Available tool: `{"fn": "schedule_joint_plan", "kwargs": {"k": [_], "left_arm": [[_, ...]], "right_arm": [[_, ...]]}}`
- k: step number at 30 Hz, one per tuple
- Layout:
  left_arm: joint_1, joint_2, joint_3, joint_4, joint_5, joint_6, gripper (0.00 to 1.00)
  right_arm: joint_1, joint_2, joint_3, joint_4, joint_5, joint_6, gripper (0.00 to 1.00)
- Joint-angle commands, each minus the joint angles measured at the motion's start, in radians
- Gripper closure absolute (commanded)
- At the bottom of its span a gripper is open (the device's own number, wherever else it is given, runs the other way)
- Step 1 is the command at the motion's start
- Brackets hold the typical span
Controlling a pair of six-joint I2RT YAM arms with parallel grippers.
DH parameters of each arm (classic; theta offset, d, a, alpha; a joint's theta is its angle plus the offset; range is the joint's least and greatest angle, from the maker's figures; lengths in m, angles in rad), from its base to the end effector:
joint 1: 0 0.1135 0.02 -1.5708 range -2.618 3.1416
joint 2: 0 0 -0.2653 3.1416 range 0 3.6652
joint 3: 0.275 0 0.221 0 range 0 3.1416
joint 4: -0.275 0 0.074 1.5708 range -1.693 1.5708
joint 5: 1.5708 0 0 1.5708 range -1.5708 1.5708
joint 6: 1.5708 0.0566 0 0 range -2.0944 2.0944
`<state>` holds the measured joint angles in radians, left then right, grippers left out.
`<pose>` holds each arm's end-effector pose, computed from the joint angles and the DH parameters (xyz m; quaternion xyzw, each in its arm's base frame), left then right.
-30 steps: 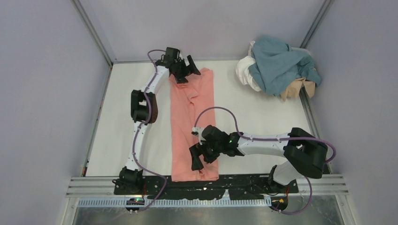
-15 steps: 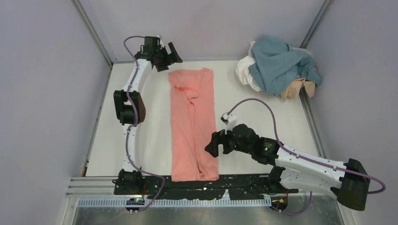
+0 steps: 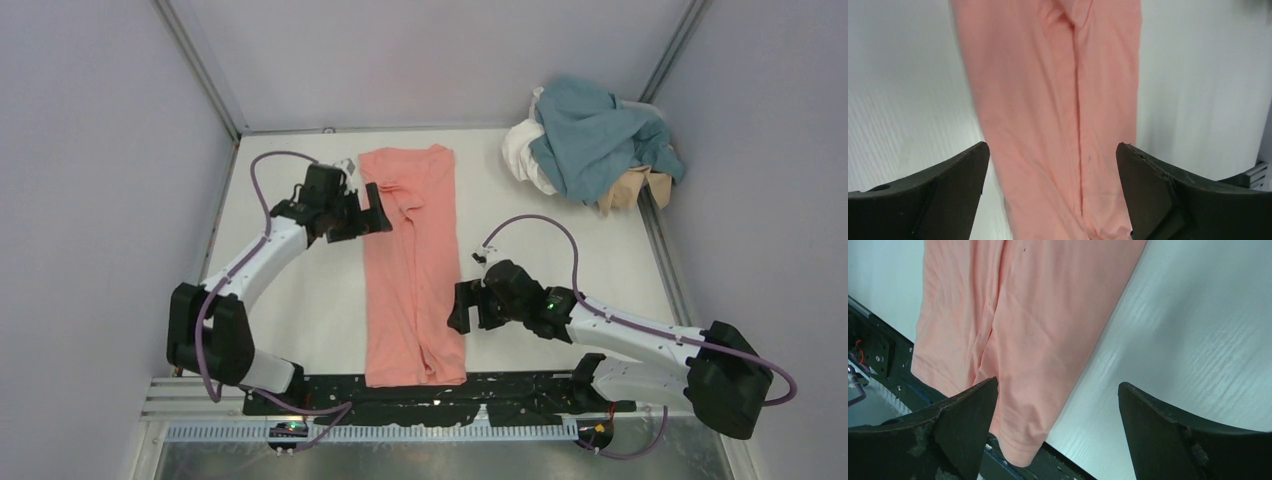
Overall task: Fold and stack the t-shirts
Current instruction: Grab the bottom of the folded rectangular tshirt with both arms
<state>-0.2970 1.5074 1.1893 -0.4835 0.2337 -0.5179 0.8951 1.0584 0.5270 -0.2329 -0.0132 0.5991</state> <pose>0.2962 -0.1044 0.2760 -0.0580 0.9198 -0.2469 0.2993 0.1232 0.1549 0.1983 -0.1382 0.9093 0.2711 0.2838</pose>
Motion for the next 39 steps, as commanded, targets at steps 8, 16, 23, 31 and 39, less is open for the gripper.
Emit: {"fn": "schedule_joint_plan", "kwargs": {"k": [8,16,23,31,39], "left_arm": [[-0.218,-0.550,-0.597,-0.007,-0.117,-0.220,0.01],[-0.450,-0.825,-0.770,-0.261,-0.111,-0.391,0.15],[-0.498,-0.998,-0.886,-0.260,0.002,-0.469,0.33],[-0.585,-0.931,-0.935,-0.186,0.022,-0.516,0.42],[-0.619,-0.873,-0.938,-0.110,0.028,-0.520,0.94]], "right_arm": [[0.014,-0.043,0.005,-0.117,-0.254,-0.012,0.04],[0.136,-0.005,-0.015,-0.122,-0.289,0.052,0.13],[0.206,0.087,-0.039,0.006,-0.276,0.108,0.24],[0.229,0.136,-0.050,0.040,-0.245,0.138,0.34],[0.246,0.164,-0.062,0.061,-0.217,0.170,0.63]]}}
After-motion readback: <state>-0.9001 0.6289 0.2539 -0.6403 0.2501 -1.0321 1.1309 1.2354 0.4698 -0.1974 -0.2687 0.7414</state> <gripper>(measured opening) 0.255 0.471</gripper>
